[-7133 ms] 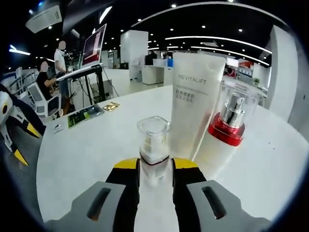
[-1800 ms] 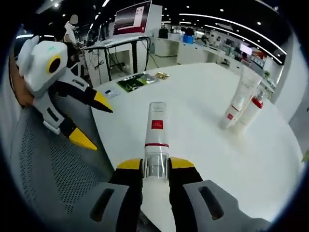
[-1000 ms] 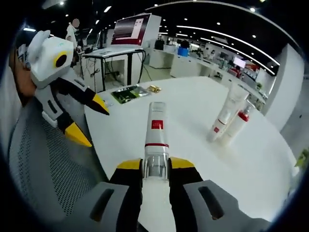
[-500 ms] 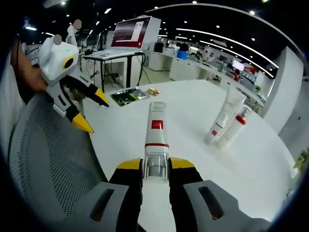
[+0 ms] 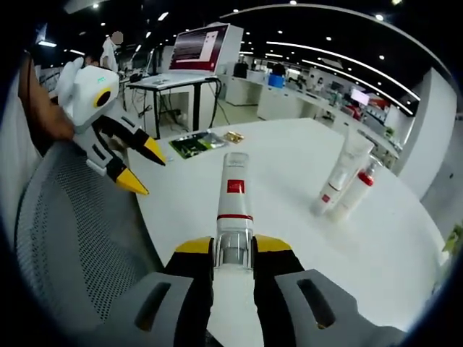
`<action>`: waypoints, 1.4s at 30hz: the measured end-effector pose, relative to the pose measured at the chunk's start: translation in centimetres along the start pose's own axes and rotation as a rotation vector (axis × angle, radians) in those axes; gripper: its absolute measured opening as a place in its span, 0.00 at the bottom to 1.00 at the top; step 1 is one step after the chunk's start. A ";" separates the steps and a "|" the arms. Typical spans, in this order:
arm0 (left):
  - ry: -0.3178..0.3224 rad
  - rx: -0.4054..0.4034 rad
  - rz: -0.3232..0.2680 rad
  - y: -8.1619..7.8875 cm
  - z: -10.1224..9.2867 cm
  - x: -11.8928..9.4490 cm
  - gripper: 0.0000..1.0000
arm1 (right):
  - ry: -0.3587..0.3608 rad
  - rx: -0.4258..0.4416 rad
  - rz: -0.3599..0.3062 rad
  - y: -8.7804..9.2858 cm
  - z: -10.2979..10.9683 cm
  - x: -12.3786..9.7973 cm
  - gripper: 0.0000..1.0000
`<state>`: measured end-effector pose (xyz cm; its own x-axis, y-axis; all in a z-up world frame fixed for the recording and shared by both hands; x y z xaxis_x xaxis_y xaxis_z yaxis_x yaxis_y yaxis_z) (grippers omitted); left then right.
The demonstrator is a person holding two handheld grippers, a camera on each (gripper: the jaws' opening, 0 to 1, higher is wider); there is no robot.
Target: Arrange the skincare products in the storage area until every visible bottle or jar stands upright without overlapping.
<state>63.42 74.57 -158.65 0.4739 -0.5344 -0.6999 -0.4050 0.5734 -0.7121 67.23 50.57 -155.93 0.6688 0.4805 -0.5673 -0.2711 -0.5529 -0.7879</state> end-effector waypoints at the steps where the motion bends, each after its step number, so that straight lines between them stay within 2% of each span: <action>1: 0.001 0.000 0.002 0.0 0.0 0.0 0.34 | 0.000 -0.001 0.000 0.0 0.0 0.0 0.17; 11: -0.002 0.027 0.025 0.2 -0.2 0.1 0.34 | -0.014 0.030 -0.002 -0.1 0.3 0.0 0.17; 42: 0.005 0.030 0.054 0.5 -0.2 0.3 0.34 | -0.042 -0.009 -0.003 -0.2 0.7 0.1 0.17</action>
<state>63.18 74.53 -159.25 0.4481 -0.5051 -0.7376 -0.4063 0.6199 -0.6713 66.87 51.16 -155.97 0.6402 0.5099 -0.5746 -0.2632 -0.5571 -0.7876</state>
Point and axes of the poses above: the point that each gripper's makers call its tool centre point, and the gripper's own axes: x roughly forward along the fingers, z roughly to its left, y roughly out of its underside, the point moved 10 cm from there along -x, roughly backward along the fingers, and after that the axes turned 9 degrees about y, right-handed, at the moved point
